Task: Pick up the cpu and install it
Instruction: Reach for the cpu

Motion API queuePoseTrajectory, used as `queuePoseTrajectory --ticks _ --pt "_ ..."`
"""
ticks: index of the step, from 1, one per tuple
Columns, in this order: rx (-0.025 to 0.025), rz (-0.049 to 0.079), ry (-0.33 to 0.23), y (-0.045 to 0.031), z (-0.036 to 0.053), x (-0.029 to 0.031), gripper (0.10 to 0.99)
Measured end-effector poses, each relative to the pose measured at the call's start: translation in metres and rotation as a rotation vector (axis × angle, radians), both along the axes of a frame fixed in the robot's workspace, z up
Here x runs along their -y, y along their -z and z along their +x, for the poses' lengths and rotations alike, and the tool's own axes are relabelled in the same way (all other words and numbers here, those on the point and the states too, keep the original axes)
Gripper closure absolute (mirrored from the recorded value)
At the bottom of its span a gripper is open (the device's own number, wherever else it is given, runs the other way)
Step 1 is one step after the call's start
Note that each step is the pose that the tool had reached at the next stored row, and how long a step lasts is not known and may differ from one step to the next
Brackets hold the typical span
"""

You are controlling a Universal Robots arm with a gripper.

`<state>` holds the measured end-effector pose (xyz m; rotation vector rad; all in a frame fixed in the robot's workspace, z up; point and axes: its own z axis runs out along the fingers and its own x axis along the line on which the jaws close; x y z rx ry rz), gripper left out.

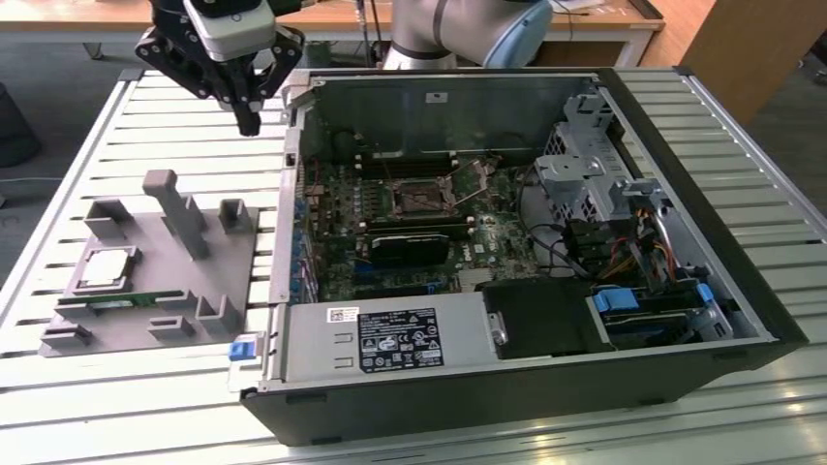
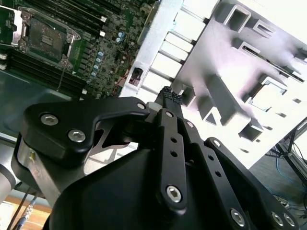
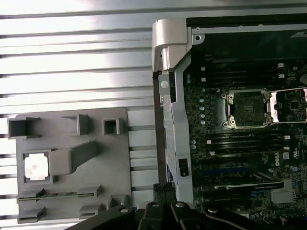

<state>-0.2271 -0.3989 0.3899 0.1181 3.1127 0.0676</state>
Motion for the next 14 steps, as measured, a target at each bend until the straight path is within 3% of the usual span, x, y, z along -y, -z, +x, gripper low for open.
queuePoseTrajectory --ticks 14 --pt "0.0001 0.000 0.000 0.0003 -0.0151 0.0000 0.980"
